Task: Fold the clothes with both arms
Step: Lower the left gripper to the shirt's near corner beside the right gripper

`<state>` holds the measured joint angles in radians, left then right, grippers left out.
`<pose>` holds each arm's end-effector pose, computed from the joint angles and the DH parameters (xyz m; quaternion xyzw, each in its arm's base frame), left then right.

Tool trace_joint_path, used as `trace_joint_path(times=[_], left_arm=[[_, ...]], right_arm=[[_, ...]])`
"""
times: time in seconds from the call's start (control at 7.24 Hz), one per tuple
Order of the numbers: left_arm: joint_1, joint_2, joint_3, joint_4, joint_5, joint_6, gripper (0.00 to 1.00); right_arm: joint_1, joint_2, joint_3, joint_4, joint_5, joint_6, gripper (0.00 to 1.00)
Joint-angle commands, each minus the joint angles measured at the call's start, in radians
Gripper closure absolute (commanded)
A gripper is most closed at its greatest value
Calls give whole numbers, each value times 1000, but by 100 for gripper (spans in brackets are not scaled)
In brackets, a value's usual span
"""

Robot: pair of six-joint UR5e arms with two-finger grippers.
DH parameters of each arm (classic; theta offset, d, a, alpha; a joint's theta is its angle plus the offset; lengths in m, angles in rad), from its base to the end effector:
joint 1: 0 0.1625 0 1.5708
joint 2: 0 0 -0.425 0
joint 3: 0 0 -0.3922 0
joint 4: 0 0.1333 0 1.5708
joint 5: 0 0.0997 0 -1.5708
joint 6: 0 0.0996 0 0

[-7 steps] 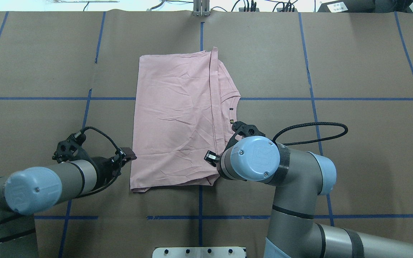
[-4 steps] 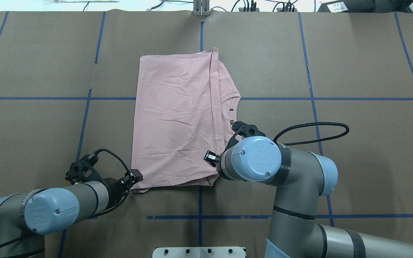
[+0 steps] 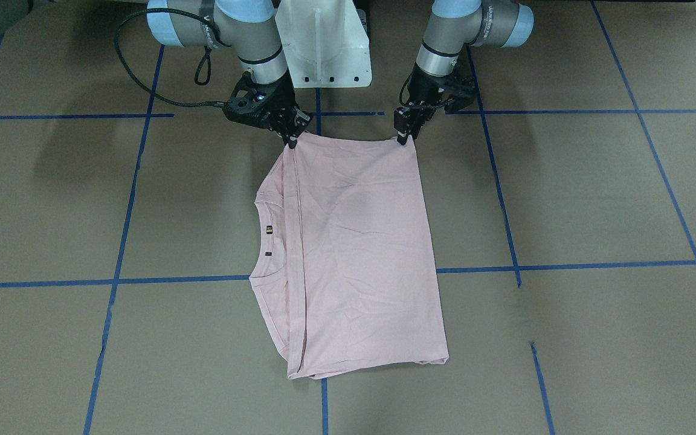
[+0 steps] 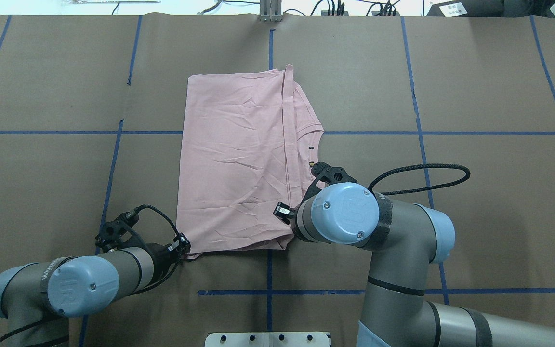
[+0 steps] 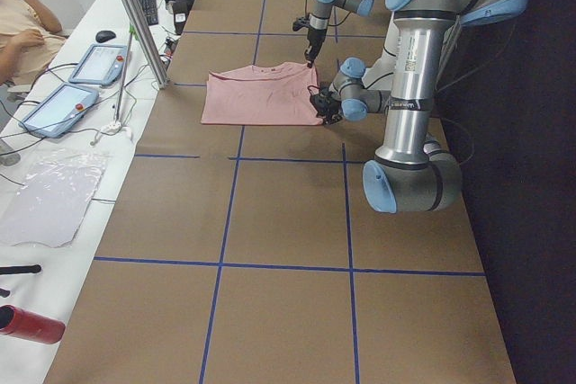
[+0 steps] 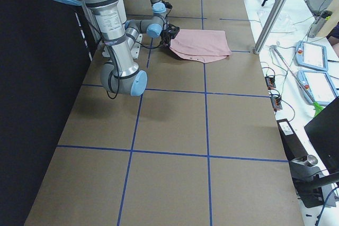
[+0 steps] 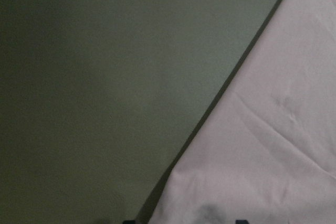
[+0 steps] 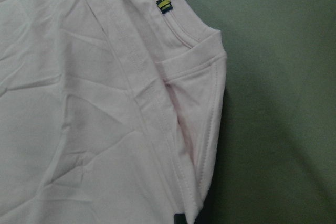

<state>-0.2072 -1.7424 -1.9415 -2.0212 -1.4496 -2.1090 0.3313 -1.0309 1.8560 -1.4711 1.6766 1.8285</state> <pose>0.5042 -0.2545 0.3494 -0.0258 0.4776 -0.3465 0.8070 -0.5498 -0.3190 0.2189 -0.0309 -0.4469 0.2368 0.8621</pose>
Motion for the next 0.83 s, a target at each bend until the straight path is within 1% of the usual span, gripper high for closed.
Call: trace_joint_path(times=[0.0,0.14,0.28,0.41,0.55,0.69], left_arm=[[0,7,0,6,0,0,87],[0,-3,-2,33,0,1,100],[0,-3,-13,42,-2,1,100],[-7,4,-96,48,-8,1,100],[-8,4,-159,121,-12,0,100],[-5,-2,-239,180,-12,-37,100]], right_arm=[[2,0,0,0,0,0,100],[2,0,0,0,0,0,100],[2,-1,0,0,0,0,100],[6,-3,14,-3,0,2,100],[0,-67,91,-3,0,8,100],[-30,-146,208,-3,2,84,100]])
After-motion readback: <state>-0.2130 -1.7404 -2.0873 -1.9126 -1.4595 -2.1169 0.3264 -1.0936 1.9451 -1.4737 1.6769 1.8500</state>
